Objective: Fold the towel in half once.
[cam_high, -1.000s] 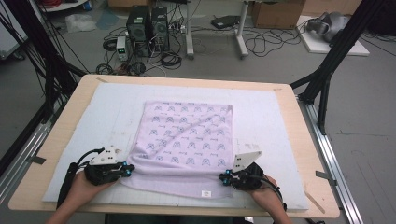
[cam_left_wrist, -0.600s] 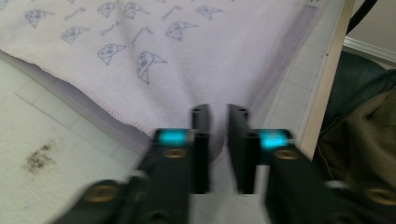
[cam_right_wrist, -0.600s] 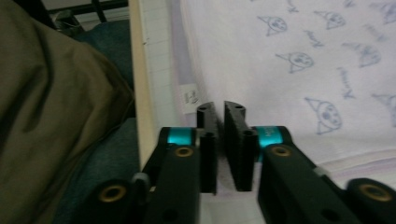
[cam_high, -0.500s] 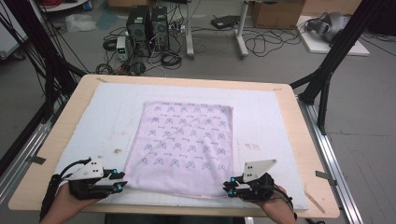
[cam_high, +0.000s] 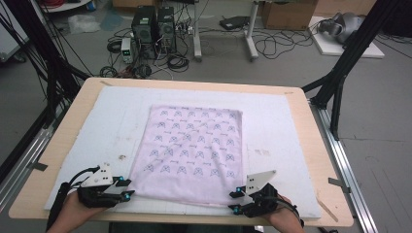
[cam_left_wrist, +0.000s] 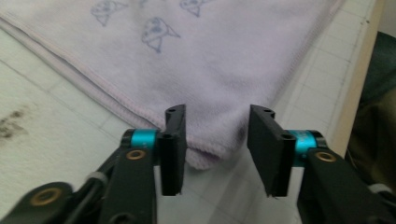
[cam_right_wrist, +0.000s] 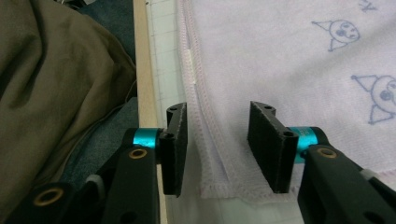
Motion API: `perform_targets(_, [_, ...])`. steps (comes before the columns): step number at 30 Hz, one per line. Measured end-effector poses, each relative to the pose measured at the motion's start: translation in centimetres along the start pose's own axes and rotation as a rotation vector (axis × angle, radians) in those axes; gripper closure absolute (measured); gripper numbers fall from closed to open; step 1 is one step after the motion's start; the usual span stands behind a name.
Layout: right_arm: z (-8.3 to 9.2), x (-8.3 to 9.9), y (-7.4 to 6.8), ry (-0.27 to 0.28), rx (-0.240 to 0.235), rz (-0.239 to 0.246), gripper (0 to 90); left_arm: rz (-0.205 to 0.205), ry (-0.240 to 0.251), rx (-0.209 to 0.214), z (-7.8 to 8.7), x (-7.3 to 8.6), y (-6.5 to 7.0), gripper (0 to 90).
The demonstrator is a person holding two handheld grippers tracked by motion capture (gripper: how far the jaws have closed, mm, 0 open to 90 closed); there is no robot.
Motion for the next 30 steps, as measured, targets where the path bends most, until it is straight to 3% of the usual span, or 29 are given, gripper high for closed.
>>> perform_targets(3, [0.0, 0.0, 0.2, -0.003, 0.031, 0.011, 67.4, -0.015, 0.010, -0.028, -0.3, 0.0, 0.1, 59.3])
perform_targets(4, [0.0, 0.0, 0.3, -0.005, 0.035, 0.012, 73.1, -0.025, 0.005, -0.039, -0.3, -0.1, 0.1, 66.3])
perform_targets(6, [0.2, 0.1, 0.5, -0.017, 0.028, 0.008, 82.6, -0.021, 0.006, -0.021, -0.3, -0.2, 0.2, 80.1])
perform_targets(9, [0.3, 0.0, 0.6, -0.022, 0.021, 0.024, 84.7, -0.024, 0.011, -0.021, 0.0, -0.3, 0.3, 84.9])
perform_targets(17, [1.6, 0.4, 0.3, 0.002, -0.004, 0.030, 85.2, -0.035, 0.018, 0.004, 0.8, 0.1, 1.7, 85.4])
perform_targets(20, [1.6, 0.1, 0.4, 0.035, -0.046, -0.013, 73.3, -0.013, 0.028, 0.009, 0.7, -0.1, 1.3, 75.6])
perform_targets(21, [1.8, -0.2, 0.5, 0.061, -0.052, -0.029, 66.1, -0.007, 0.033, 0.004, 0.8, -0.2, 1.1, 70.6])
perform_targets(23, [2.3, -0.6, 1.0, 0.103, -0.041, -0.057, 60.6, 0.006, 0.048, 0.002, 1.0, -0.6, 0.7, 65.2])
perform_targets(28, [2.8, -1.3, 3.4, 0.146, 0.046, -0.138, 47.9, 0.048, 0.086, -0.026, 1.2, -1.7, -0.9, 57.0])
perform_targets(30, [2.8, -1.4, 4.4, 0.139, 0.068, -0.155, 45.9, 0.077, 0.104, -0.047, 1.1, -2.2, -1.6, 53.7])
Point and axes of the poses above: each handheld gripper's, and its own axes: z roughly backward along the jaws, x roughly out of its underside, y roughly to its right, the point moved 7 cm from there along -z, roughly forward along the jaws, and after that the axes turned 9 degrees about -y, right-handed, at the moved point
